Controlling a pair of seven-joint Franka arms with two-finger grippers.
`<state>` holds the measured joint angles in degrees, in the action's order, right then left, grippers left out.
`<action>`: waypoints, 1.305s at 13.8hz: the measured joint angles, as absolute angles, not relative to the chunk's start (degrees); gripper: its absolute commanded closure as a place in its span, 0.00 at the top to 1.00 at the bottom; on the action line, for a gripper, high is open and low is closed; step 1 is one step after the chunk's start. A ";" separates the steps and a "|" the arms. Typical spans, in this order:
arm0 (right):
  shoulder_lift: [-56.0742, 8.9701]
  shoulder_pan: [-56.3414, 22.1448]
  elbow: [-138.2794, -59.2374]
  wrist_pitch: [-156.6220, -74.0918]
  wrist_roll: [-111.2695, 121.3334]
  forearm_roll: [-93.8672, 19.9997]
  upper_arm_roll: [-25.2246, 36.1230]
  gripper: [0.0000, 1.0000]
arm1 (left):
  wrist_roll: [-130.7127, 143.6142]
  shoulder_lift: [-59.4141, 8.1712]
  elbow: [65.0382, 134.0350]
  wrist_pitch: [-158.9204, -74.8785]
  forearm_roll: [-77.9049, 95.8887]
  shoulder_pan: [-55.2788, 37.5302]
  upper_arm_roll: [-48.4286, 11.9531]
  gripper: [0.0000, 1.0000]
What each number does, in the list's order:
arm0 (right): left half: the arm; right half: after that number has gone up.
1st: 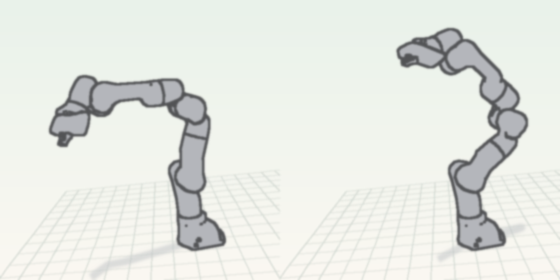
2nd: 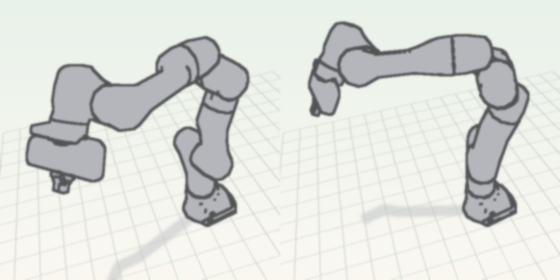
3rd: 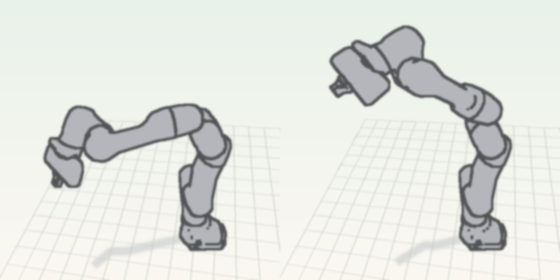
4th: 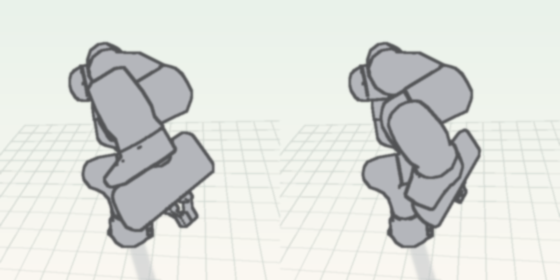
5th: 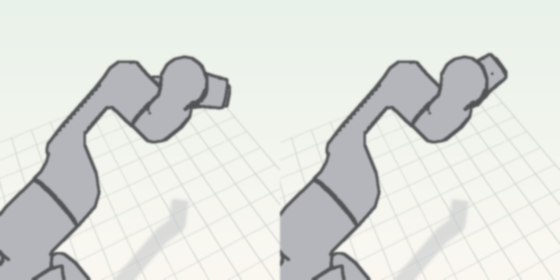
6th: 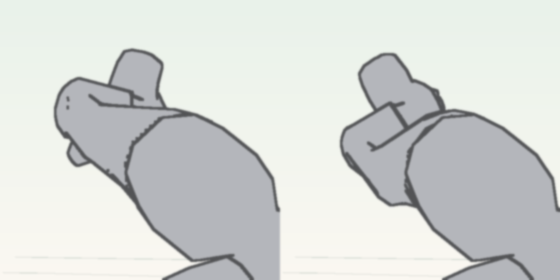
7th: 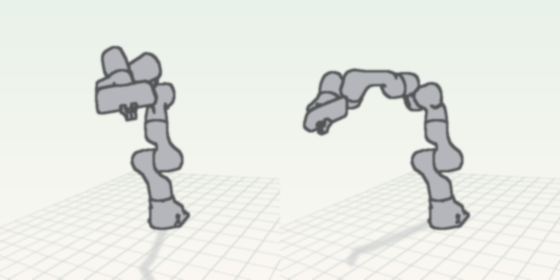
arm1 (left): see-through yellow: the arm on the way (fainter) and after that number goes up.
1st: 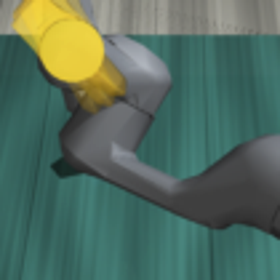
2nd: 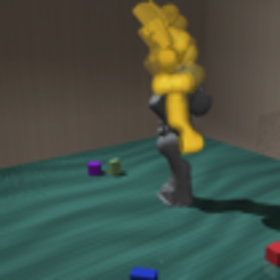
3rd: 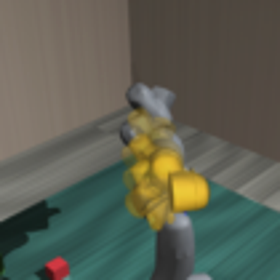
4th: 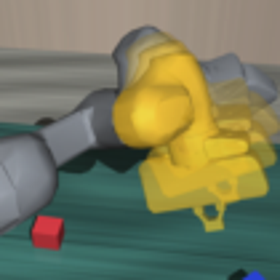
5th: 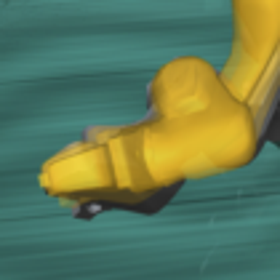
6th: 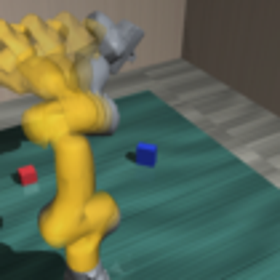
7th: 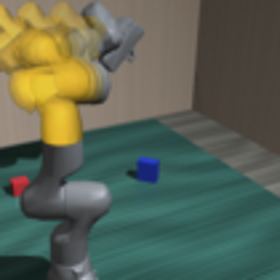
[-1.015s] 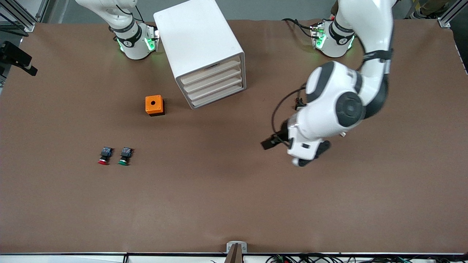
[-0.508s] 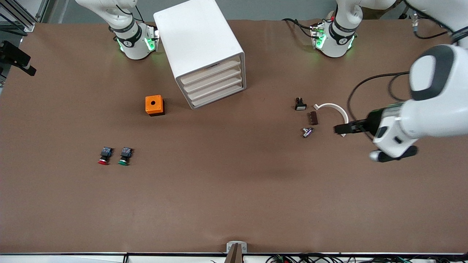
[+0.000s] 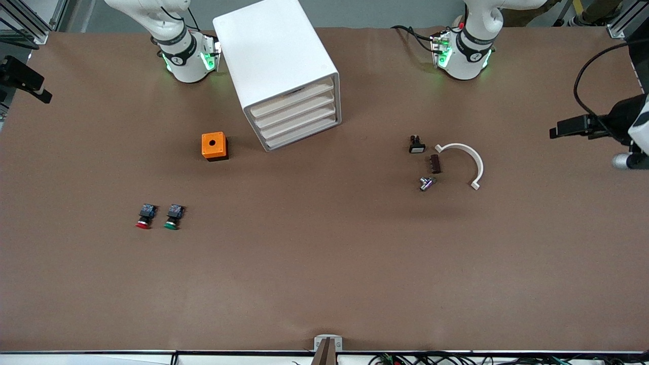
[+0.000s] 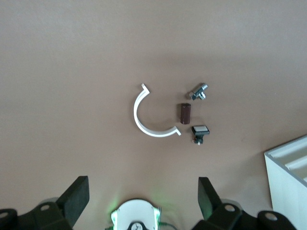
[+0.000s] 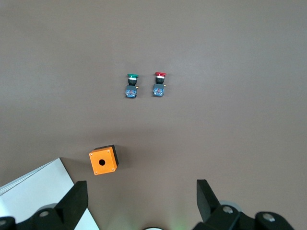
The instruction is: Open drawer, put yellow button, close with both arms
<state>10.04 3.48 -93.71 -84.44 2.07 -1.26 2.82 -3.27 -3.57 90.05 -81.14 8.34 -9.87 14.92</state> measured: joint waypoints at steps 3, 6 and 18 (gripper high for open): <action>10.04 3.49 -93.73 -84.43 2.08 -1.26 2.88 1.00 | -3.27 6.96 104.26 -90.54 4.46 -10.00 13.61 1.00; 10.04 3.49 -93.73 -84.03 2.12 -1.26 2.90 1.00 | -2.34 9.43 106.72 -93.04 2.29 -10.51 10.31 1.00; 10.01 3.34 -93.97 -87.03 2.29 -1.19 2.72 1.00 | -0.59 2.17 91.55 -90.95 2.03 -11.21 8.55 1.00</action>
<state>10.01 3.34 -93.97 -87.03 2.29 -1.19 2.72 -0.59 2.17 91.55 -90.95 2.03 -11.21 8.55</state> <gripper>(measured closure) 0.000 0.000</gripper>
